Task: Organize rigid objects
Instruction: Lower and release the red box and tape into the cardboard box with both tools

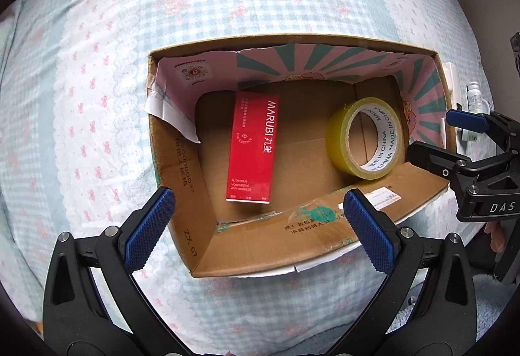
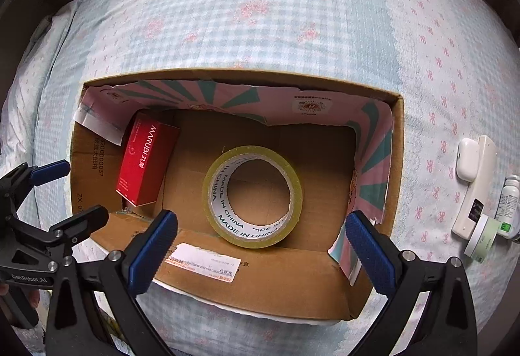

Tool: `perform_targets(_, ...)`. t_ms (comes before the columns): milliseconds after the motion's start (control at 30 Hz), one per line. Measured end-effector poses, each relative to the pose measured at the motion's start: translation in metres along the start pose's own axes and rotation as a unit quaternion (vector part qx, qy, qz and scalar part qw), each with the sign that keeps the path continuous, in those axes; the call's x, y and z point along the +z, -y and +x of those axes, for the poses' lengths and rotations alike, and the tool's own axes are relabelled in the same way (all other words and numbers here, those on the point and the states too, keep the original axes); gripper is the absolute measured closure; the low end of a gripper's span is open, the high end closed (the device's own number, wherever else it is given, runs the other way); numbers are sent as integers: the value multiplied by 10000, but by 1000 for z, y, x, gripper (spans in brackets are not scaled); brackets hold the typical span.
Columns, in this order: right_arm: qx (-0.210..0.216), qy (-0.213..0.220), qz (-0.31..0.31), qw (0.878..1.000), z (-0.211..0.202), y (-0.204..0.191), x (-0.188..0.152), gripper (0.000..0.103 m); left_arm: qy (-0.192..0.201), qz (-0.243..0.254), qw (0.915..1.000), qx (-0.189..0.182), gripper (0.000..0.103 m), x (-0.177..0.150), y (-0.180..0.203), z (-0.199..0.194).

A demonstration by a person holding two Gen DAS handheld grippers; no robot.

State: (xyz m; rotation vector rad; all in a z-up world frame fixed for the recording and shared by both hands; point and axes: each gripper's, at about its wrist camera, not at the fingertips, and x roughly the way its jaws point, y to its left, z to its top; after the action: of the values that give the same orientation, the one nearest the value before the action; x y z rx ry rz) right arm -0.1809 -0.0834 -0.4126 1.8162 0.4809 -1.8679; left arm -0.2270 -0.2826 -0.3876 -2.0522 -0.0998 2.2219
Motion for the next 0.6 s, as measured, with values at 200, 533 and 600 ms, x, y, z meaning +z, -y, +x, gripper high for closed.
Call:
perform_targets(200, -135, 232, -181, 9995, -31, -8, -6, 0, 314, 15, 9995, 96, 0, -1, 2, -33)
perform_targets(533, -139, 728, -258, 9969, -93, -16, -43, 0, 909, -181, 9955, 211, 0, -34, 2, -99)
perform_targets(600, -141, 891, -204, 9957, -113, -13, -56, 0, 1029, -186, 9943, 190, 0, -44, 9, -112)
